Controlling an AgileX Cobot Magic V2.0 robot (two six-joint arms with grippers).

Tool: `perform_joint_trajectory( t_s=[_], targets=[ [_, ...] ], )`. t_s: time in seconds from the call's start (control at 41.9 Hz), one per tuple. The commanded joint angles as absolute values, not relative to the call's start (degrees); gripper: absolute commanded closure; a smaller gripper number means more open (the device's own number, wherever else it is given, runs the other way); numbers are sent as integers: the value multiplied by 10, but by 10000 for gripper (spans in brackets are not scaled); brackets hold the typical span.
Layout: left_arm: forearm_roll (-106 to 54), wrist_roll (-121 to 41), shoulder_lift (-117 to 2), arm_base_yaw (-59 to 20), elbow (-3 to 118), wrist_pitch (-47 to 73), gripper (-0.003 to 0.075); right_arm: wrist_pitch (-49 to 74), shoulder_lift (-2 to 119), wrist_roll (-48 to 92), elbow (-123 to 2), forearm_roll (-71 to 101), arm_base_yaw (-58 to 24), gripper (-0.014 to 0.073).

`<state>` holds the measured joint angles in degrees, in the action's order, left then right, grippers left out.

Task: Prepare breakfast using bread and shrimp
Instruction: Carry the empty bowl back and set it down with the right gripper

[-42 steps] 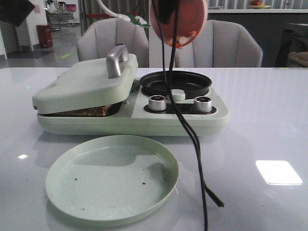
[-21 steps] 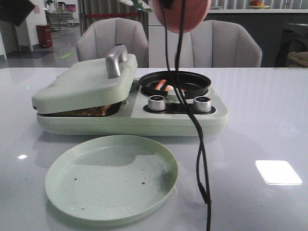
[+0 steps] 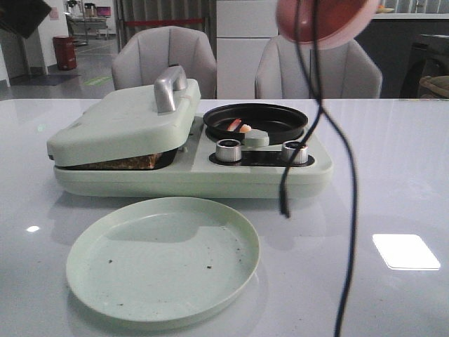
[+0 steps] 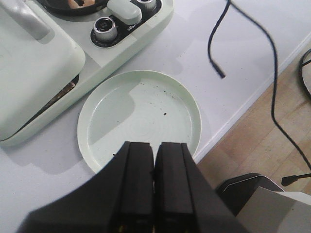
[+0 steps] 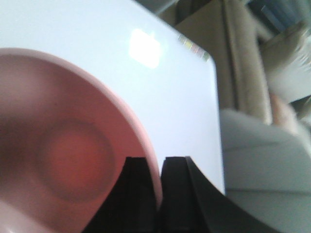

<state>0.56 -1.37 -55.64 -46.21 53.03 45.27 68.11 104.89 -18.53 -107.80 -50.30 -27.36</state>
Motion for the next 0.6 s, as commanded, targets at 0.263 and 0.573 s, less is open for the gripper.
perform_joint_trajectory(
  t_s=[0.263,0.573],
  targets=[
    [6,-9,-553,-466,545,412,608,634,901,10,-856,-48,27,540],
    [6,-9,-553,-466,545,412,608,432,901,73,-646,118,135,540]
  ],
)
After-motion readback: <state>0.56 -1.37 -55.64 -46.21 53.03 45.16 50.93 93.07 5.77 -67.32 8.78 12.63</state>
